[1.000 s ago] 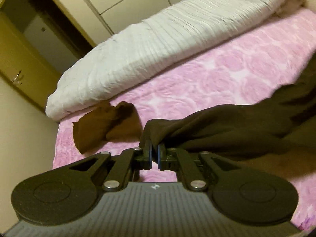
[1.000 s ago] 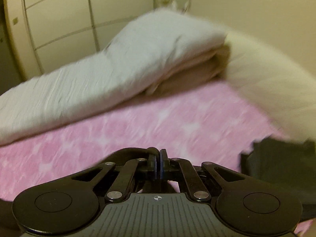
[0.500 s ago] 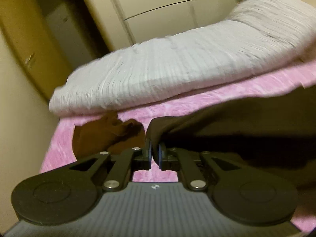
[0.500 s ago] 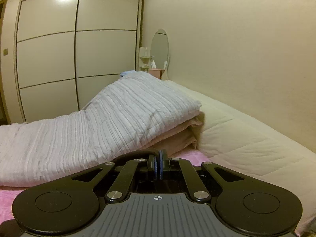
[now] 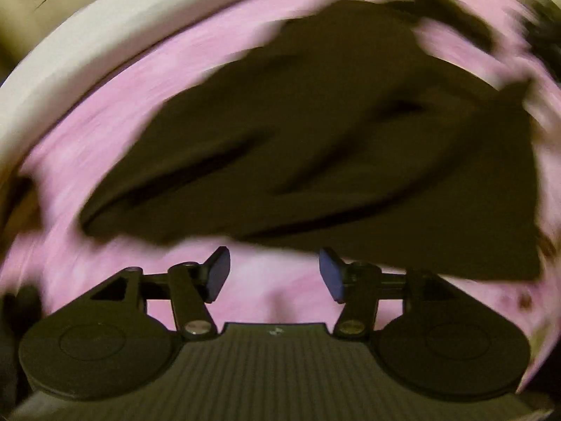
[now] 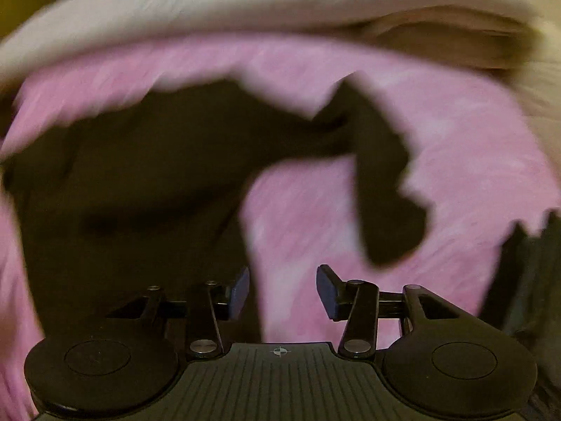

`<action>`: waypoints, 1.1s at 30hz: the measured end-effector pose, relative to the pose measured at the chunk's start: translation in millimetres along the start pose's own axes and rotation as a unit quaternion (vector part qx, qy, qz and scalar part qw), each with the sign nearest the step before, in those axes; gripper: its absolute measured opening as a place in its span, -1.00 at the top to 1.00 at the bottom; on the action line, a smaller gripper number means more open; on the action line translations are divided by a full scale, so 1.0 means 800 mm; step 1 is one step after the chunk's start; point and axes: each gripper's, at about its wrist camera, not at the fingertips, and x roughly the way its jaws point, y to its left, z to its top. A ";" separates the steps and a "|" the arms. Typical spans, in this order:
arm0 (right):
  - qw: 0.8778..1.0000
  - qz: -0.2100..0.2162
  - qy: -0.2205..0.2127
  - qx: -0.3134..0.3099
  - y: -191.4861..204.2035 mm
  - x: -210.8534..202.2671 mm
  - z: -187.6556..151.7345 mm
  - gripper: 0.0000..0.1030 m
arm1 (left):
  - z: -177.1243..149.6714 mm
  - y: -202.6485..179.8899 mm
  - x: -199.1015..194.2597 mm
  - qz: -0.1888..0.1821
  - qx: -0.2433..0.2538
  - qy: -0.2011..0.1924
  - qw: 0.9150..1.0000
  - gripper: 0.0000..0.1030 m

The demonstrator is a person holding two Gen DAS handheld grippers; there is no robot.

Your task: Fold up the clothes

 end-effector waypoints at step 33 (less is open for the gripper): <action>0.975 0.163 0.024 -0.150 0.220 -0.090 -0.167 0.84 | -0.163 -0.112 -0.110 -0.084 0.164 -0.003 0.983 0.85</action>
